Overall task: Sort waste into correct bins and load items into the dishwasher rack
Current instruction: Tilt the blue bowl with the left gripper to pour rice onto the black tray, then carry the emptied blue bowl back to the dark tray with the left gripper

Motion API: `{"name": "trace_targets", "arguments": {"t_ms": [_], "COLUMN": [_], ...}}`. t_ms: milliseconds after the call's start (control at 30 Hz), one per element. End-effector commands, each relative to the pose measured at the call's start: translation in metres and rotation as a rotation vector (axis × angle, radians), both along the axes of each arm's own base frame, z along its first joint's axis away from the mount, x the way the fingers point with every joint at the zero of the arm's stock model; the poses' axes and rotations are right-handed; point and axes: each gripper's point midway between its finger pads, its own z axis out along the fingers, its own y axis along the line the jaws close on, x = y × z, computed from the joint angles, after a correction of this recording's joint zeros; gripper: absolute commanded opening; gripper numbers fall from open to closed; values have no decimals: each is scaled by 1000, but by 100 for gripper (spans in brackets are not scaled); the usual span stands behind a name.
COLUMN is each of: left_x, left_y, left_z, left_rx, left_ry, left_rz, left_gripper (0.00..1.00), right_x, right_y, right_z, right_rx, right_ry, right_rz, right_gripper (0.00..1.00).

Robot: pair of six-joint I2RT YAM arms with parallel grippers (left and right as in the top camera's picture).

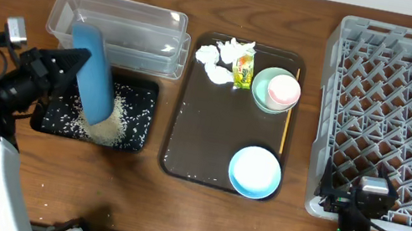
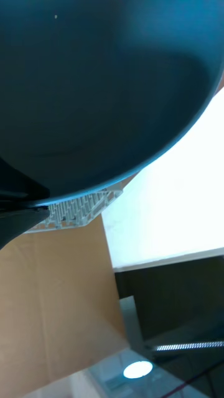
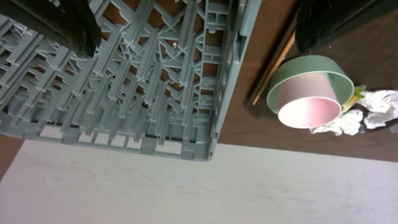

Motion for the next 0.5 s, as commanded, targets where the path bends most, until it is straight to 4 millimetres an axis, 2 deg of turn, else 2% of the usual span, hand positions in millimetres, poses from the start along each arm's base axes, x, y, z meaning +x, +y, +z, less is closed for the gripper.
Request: {"name": "trace_targets", "arguments": {"t_ms": [0,267,333,467], "left_x": [-12,-30,-32,-29], "left_y": [-23,-104,-126,-157], "left_z": [22,48,45,16], "left_rx": [3,141,177,316], "left_ry": [-59,-155,-148,-81], "left_rz": [-76,-188,-198,-159], "left_gripper": [6,6,6,6], "right_x": [0,0,0,0], "right_y": [-3,-3,-3,-3], "right_z": [-1,-1,-1,-1], "right_rx": [-7,-7,-7,-7], "right_ry": [1,1,1,1], "right_rz": [-14,-14,-14,-14], "right_gripper": [99,99,99,99]}}
